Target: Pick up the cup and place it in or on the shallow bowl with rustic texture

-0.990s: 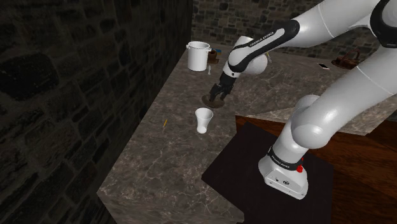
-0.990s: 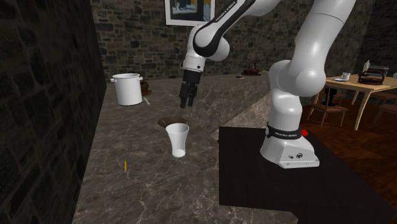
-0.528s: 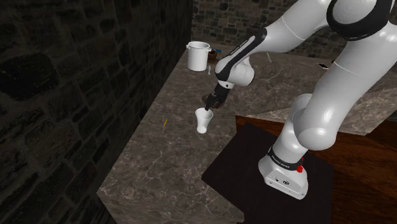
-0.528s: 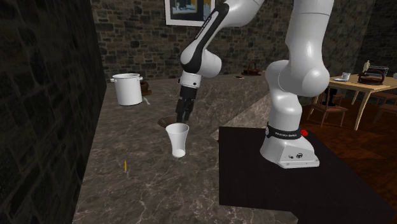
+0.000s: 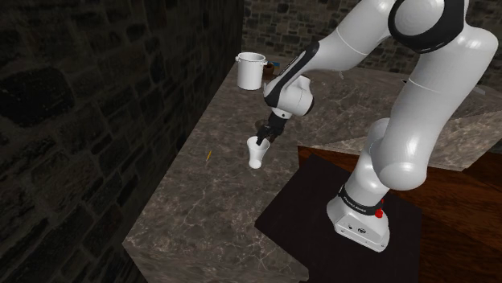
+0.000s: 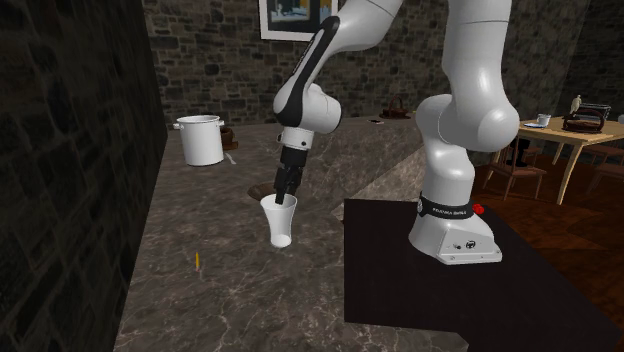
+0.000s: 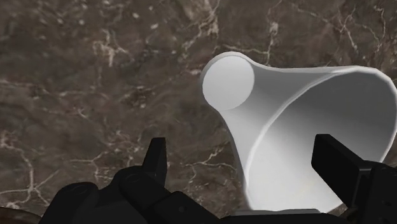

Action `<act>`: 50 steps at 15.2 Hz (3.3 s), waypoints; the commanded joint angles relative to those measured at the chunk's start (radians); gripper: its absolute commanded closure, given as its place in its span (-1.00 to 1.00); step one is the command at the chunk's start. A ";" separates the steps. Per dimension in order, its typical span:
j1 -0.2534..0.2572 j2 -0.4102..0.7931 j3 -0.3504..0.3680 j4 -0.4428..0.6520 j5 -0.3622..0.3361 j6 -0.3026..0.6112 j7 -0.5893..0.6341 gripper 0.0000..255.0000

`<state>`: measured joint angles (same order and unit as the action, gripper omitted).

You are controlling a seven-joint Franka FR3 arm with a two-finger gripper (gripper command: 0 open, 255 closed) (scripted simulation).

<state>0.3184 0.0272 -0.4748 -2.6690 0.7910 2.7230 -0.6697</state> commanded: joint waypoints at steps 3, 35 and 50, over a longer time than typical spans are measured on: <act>0.001 0.003 0.001 0.001 0.007 0.001 -0.005 -1.00; -0.130 -0.320 0.053 -0.004 -0.498 -0.215 0.428 1.00; -0.198 -0.072 -0.144 0.400 -0.422 -0.485 0.152 1.00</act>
<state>0.1260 -0.0727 -0.6044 -2.3056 0.3534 2.2600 -0.4895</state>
